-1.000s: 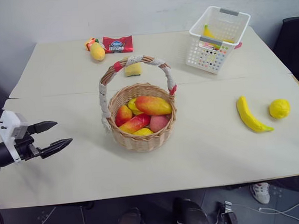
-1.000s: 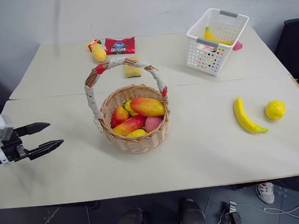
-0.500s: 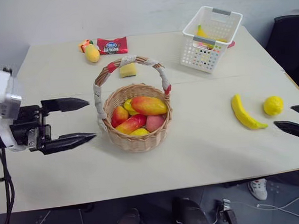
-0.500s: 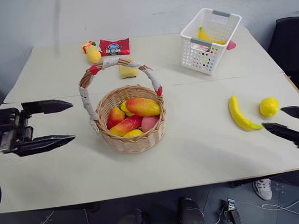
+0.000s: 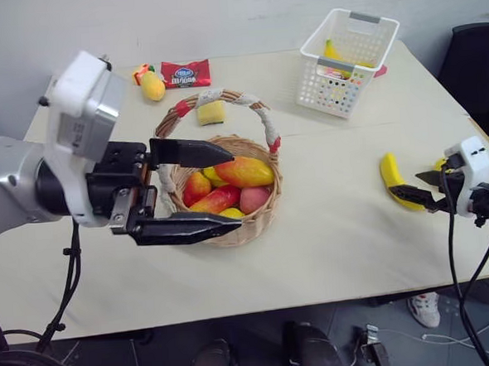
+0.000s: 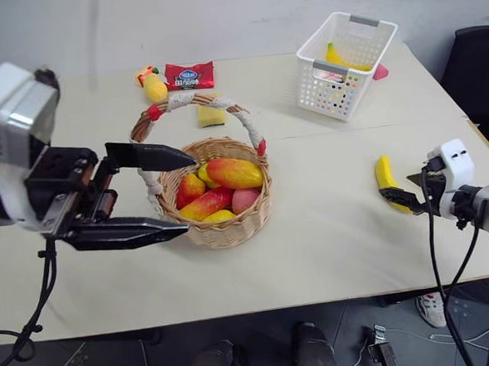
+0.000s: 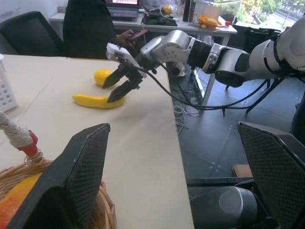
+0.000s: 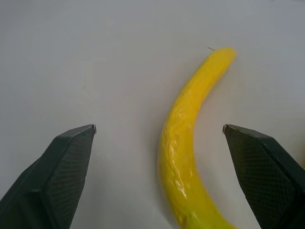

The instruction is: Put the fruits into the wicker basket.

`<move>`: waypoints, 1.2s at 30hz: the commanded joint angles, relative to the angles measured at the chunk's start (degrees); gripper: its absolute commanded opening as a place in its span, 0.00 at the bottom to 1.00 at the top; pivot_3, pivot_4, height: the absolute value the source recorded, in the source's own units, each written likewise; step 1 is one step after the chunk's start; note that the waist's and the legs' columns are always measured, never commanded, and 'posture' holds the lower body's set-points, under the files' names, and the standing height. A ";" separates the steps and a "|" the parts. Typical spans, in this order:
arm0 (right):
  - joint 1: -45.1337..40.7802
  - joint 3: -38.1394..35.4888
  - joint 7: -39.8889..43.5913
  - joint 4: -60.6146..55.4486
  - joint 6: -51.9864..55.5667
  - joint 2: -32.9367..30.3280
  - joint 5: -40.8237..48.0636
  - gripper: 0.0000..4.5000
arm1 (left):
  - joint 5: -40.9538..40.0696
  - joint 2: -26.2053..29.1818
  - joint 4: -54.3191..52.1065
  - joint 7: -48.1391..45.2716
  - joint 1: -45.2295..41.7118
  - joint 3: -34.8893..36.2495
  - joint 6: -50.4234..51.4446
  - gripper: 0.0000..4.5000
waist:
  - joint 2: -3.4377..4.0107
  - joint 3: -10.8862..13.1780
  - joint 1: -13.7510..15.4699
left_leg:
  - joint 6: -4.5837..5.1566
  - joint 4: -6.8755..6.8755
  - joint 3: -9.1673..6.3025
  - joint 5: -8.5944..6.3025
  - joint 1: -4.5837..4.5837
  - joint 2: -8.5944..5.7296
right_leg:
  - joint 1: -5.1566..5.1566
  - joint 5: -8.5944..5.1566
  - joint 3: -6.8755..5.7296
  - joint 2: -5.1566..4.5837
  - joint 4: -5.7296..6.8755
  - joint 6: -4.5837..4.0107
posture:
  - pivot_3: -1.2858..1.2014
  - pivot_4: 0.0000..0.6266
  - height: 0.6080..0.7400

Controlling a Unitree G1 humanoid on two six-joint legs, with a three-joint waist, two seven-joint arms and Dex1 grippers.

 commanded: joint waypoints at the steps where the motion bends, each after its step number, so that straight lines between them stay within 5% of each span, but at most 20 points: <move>1: -3.65 2.31 -0.90 5.86 -2.82 1.41 -3.22 0.99 | 2.12 -0.86 2.06 -0.25 -2.73 -1.25 0.44 1.00 | -0.02 0.01 0.00 | -0.03 0.02 -0.01 -0.02 0.00 0.02 | 0.02 0.00 0.01 0.10 -0.03 0.00 | 0.52 0.24 1.00; 5: -5.70 4.36 -0.23 9.24 -2.48 2.35 -4.64 0.85 | 5.19 -1.64 2.73 -1.83 -3.88 -2.35 0.62 1.00 | -0.01 0.02 -0.04 | -0.10 -0.01 0.00 0.01 -0.01 0.03 | 0.00 0.00 0.05 0.17 -0.06 -0.01 | 0.52 0.24 1.00; 14: -2.71 1.99 5.62 0.16 0.42 1.90 0.77 0.21 | 9.13 -2.40 3.04 -5.60 -3.87 -1.70 0.18 1.00 | -0.01 0.03 0.00 | -0.15 0.01 -0.02 0.03 -0.02 0.09 | -0.01 -0.01 0.04 0.19 -0.04 -0.01 | 0.52 0.24 1.00; 20: 4.04 -0.40 15.99 -26.66 14.53 -1.63 17.97 0.19 | 11.85 -0.14 2.97 -10.42 -0.74 1.32 -0.58 1.00 | 0.06 0.07 0.02 | -0.21 0.00 -0.04 0.01 -0.03 0.37 | -0.01 -0.01 0.03 0.26 -0.04 -0.01 | 0.52 0.24 1.00; 25: -3.84 2.83 14.47 -38.93 23.55 0.20 30.24 0.19 | 15.52 3.82 2.84 -16.68 5.03 5.83 -2.76 1.00 | -0.04 0.13 -0.13 | -0.29 0.03 -0.02 -0.03 0.01 0.52 | -0.02 -0.04 0.01 0.37 -0.02 -0.07 | 0.52 0.24 1.00; 36: -24.84 23.11 10.26 -33.17 21.84 15.39 23.36 0.19 | 17.34 6.39 3.11 -18.68 7.50 10.47 -3.79 1.00 | -0.20 0.15 -0.05 | -0.36 0.09 0.06 -0.07 -0.65 0.46 | -0.82 -0.16 -0.11 0.34 0.20 -0.30 | 0.52 0.24 1.00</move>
